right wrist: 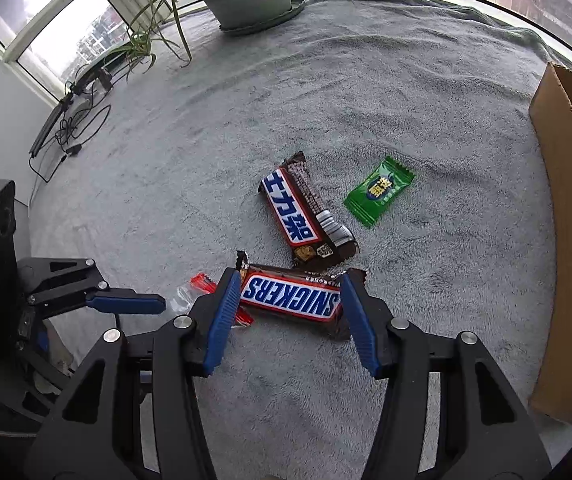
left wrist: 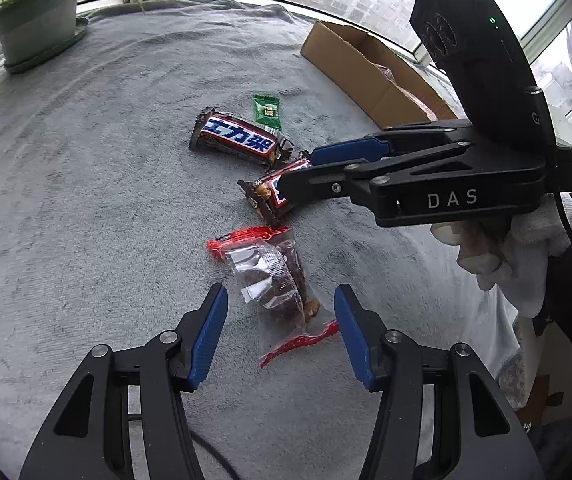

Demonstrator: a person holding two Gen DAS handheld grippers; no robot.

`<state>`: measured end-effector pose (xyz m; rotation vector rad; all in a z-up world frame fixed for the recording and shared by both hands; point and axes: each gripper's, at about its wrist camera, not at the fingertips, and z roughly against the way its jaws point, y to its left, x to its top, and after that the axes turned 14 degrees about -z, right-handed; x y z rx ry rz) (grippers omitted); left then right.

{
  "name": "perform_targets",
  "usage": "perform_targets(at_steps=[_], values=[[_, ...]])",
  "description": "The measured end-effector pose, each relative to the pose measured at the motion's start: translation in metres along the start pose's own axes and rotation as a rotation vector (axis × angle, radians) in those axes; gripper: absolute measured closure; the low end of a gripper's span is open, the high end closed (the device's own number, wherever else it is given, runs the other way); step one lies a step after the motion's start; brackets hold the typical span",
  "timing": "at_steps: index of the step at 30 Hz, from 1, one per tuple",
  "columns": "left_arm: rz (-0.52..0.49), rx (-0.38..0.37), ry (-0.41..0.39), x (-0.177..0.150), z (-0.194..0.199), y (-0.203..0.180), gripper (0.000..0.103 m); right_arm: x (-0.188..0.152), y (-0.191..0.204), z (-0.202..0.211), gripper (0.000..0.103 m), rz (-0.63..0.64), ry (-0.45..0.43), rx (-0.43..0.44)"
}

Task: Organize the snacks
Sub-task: 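Grasp the Snickers bar with the right gripper while the left grasps the red-topped dried-meat bag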

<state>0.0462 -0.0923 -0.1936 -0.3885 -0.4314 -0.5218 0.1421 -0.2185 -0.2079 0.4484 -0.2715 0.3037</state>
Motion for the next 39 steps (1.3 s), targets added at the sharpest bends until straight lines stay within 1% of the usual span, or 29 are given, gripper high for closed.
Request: perform_targets(at_steps=[3, 7, 13, 16, 17, 18, 19, 21, 23, 27, 32, 33, 34, 35, 36, 37, 39], values=[[0.013, -0.005, 0.001, 0.000, -0.001, 0.003, 0.049, 0.009, -0.002, -0.002, 0.048, -0.008, -0.003, 0.014], [0.022, -0.008, 0.000, -0.001, -0.001, 0.004, 0.049, 0.012, 0.002, -0.013, 0.048, 0.011, 0.040, 0.042], [0.031, -0.006, -0.006, -0.003, 0.000, 0.004, 0.049, 0.001, 0.008, -0.022, 0.048, 0.051, 0.098, 0.019], [0.036, -0.005, -0.005, -0.003, -0.001, 0.005, 0.049, -0.009, 0.012, -0.021, 0.048, 0.082, 0.094, -0.025], [0.036, -0.005, -0.003, -0.004, 0.000, 0.004, 0.049, -0.011, 0.013, -0.022, 0.049, 0.091, 0.091, -0.053], [0.035, -0.001, 0.002, -0.004, -0.002, 0.004, 0.049, -0.013, 0.014, -0.022, 0.054, 0.099, 0.080, -0.072], [0.033, 0.004, 0.008, -0.003, -0.004, 0.004, 0.049, -0.014, 0.015, -0.022, 0.056, 0.100, 0.074, -0.085], [0.019, 0.014, 0.022, -0.001, -0.008, 0.002, 0.049, -0.013, 0.014, -0.021, 0.061, 0.087, 0.067, -0.088], [-0.002, 0.033, 0.034, 0.002, -0.013, -0.002, 0.046, -0.013, 0.014, -0.020, 0.062, 0.079, 0.060, -0.086], [-0.025, 0.082, 0.037, 0.008, -0.020, -0.006, 0.046, -0.015, 0.013, -0.018, 0.064, 0.074, 0.053, -0.100], [-0.027, 0.096, 0.016, 0.011, -0.022, 0.000, 0.047, -0.019, 0.005, -0.012, 0.066, 0.038, 0.038, -0.104], [-0.028, 0.095, 0.012, 0.011, -0.022, 0.001, 0.047, -0.020, 0.003, -0.011, 0.068, 0.028, 0.034, -0.101], [-0.030, 0.096, 0.007, 0.011, -0.022, 0.001, 0.052, -0.021, 0.001, -0.010, 0.069, 0.019, 0.029, -0.099], [-0.030, 0.096, 0.001, 0.011, -0.022, 0.001, 0.060, -0.022, 0.000, -0.009, 0.070, 0.013, 0.024, -0.098], [-0.028, 0.093, -0.005, 0.010, -0.022, 0.002, 0.064, -0.024, -0.001, -0.008, 0.070, 0.007, 0.020, -0.097], [-0.021, 0.085, -0.010, 0.010, -0.022, 0.005, 0.067, -0.025, -0.002, -0.006, 0.070, 0.000, 0.015, -0.097], [-0.009, 0.074, -0.020, 0.008, -0.020, 0.006, 0.068, -0.028, -0.003, -0.006, 0.070, -0.007, 0.009, -0.103]])
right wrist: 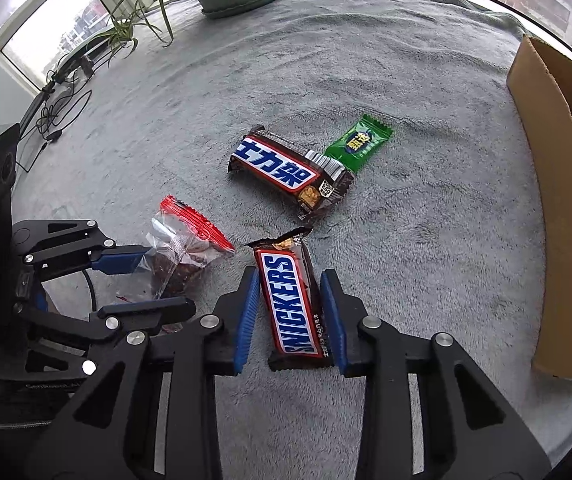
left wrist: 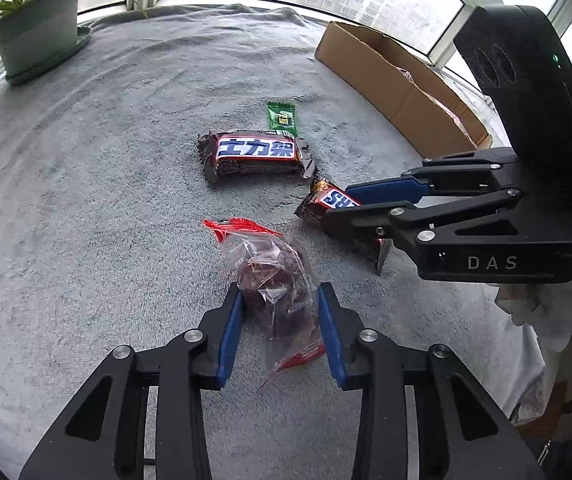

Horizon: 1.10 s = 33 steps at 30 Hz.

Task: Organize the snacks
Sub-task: 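Grasp the Snickers bar with the right gripper while the left grasps the red-topped dried-meat bag, then carry the Snickers bar and dried-meat bag over the box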

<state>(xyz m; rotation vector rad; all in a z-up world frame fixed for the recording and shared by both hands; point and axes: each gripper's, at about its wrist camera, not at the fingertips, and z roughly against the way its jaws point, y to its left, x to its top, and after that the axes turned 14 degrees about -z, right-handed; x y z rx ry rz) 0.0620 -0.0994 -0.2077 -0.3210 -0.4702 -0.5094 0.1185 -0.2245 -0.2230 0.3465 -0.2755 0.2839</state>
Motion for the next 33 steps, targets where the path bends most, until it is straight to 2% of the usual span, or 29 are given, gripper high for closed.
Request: perform_targets(at_steps=[8, 16, 24, 33], values=[[0.017, -0.010, -0.014, -0.003, 0.005, 0.001, 0.070, -0.007, 0.005, 0.002, 0.071, 0.006, -0.035, -0.044], [0.045, 0.022, -0.060, 0.002, 0.022, 0.009, 0.070, -0.025, -0.010, 0.026, 0.073, -0.169, -0.171, 0.024], [-0.020, 0.062, -0.134, 0.027, 0.044, 0.004, 0.070, -0.029, -0.029, 0.074, 0.075, -0.251, -0.308, 0.001], [-0.099, 0.059, -0.208, 0.060, 0.059, -0.011, 0.070, -0.023, -0.049, 0.120, 0.075, -0.301, -0.422, -0.040]])
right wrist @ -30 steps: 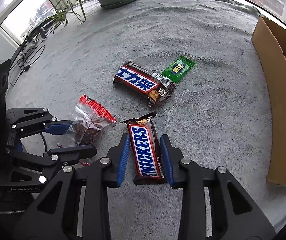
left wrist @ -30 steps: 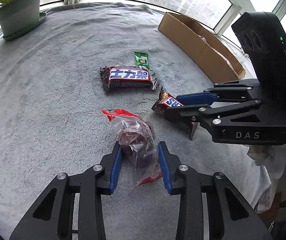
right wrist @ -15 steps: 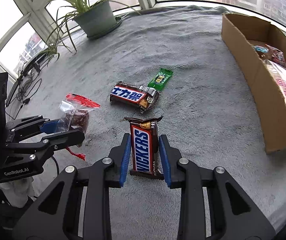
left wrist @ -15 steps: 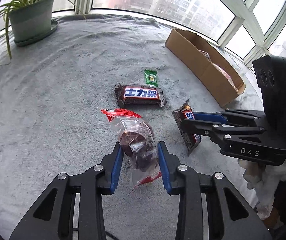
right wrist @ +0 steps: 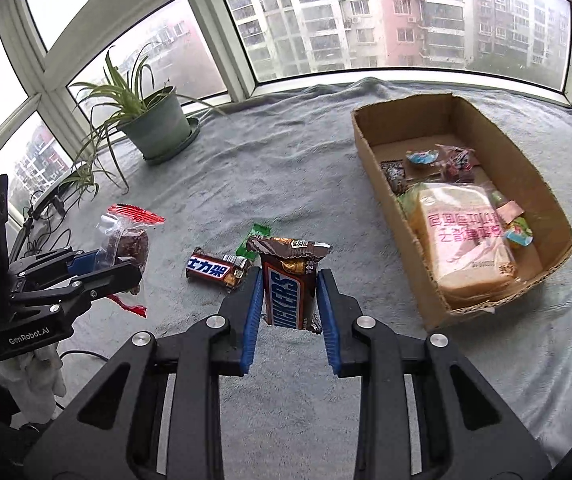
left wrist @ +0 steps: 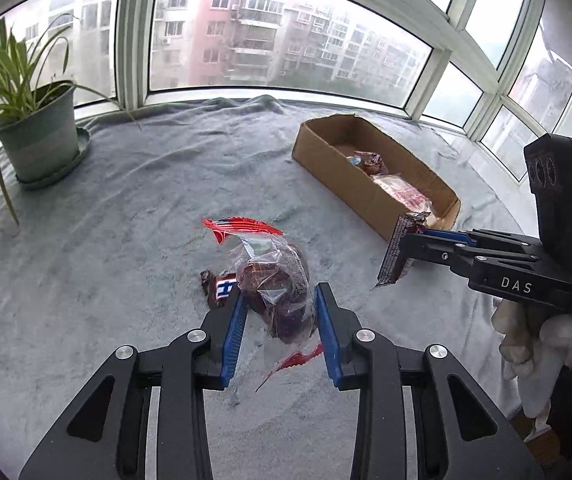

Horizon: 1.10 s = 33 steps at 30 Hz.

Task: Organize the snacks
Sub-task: 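Carry the Snickers bar and dried-meat bag over the box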

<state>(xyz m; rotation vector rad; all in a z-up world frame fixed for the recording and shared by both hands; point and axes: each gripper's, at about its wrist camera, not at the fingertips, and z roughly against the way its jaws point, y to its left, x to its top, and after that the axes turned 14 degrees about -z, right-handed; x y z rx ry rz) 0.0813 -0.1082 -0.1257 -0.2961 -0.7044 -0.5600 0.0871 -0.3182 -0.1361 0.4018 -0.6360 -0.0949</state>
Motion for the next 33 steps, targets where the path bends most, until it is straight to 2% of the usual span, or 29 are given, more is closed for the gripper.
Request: perform_targets(at_steps=[6, 20, 27, 33], values=[[-0.023, -0.018, -0.023, 0.017, -0.001, -0.002, 0.070, 0.013, -0.020, 0.020, 0.075, -0.033, -0.059, -0.031], [-0.040, -0.022, -0.066, 0.072, -0.021, 0.014, 0.070, 0.033, -0.082, 0.057, 0.075, -0.123, -0.160, -0.179], [-0.071, -0.028, -0.107, 0.117, -0.033, 0.023, 0.070, 0.056, -0.103, 0.066, 0.075, -0.125, -0.206, -0.244], [-0.117, -0.032, -0.131, 0.151, -0.054, 0.014, 0.070, 0.080, -0.119, 0.058, 0.075, -0.148, -0.230, -0.292]])
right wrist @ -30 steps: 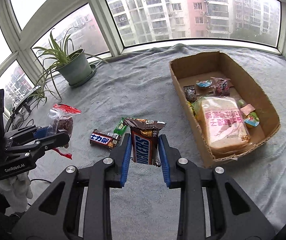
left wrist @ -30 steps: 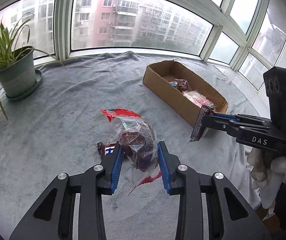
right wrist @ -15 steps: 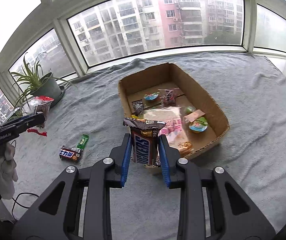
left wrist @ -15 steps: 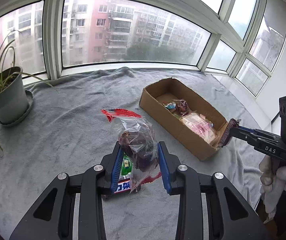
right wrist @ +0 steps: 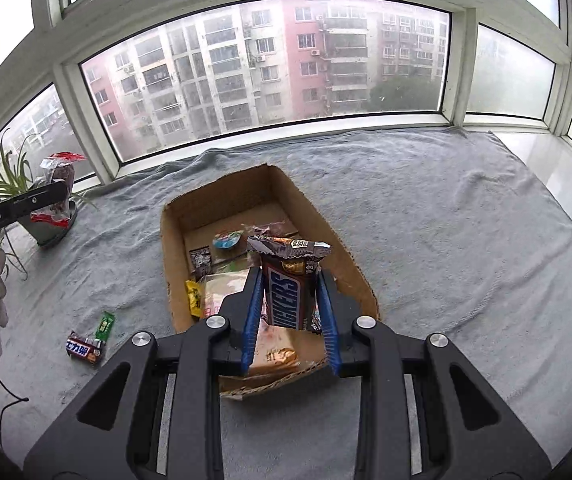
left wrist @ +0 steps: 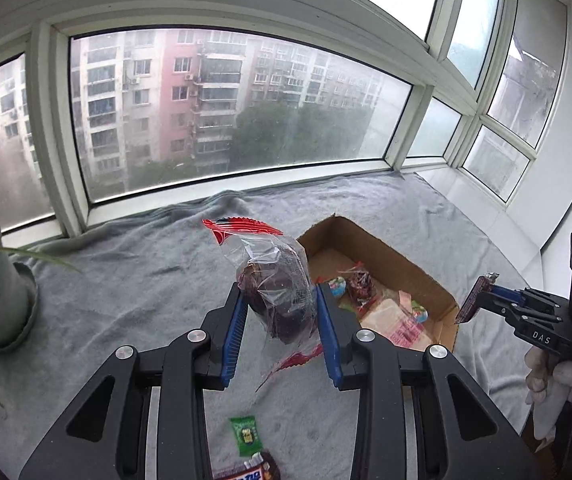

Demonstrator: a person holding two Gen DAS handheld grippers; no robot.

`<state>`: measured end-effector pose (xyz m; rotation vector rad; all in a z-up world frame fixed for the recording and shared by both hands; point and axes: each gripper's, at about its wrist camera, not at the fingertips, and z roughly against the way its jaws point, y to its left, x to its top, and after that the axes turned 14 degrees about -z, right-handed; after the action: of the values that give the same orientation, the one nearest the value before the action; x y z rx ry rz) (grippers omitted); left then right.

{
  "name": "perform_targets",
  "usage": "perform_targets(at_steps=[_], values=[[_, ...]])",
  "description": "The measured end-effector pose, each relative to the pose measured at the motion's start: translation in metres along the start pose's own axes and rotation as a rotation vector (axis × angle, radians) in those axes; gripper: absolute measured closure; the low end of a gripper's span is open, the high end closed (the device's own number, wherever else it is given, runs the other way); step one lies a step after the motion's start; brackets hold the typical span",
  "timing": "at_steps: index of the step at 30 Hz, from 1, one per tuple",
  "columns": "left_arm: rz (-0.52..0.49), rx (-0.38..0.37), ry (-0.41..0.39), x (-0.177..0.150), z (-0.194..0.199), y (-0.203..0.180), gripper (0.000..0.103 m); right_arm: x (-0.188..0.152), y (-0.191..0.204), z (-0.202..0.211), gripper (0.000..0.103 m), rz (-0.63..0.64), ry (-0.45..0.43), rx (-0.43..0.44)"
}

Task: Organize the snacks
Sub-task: 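Carry the Snickers bar and dried-meat bag over the box, then lower both held snacks into the box and open both grippers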

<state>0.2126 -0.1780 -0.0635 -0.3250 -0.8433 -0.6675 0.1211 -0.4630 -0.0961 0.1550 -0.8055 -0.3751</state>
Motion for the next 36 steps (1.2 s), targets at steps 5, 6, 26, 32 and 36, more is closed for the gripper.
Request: perform_targets(at_steps=[5, 6, 26, 32, 36], values=[[-0.016, -0.020, 0.016, 0.014, -0.035, -0.008, 0.070, 0.008, -0.007, -0.022, 0.075, -0.018, 0.012, -0.024], [-0.024, -0.022, 0.026, 0.016, -0.043, -0.010, 0.070, 0.009, -0.007, -0.027, 0.075, -0.016, 0.019, -0.030], [-0.098, -0.072, 0.114, 0.028, -0.136, -0.045, 0.070, 0.014, -0.005, -0.097, 0.075, -0.023, 0.098, -0.052], [-0.089, -0.085, 0.125, 0.032, -0.144, -0.047, 0.070, 0.019, -0.001, -0.108, 0.075, -0.021, 0.109, -0.043], [-0.091, -0.077, 0.124, 0.033, -0.146, -0.045, 0.069, 0.021, 0.001, -0.112, 0.074, -0.010, 0.113, -0.046]])
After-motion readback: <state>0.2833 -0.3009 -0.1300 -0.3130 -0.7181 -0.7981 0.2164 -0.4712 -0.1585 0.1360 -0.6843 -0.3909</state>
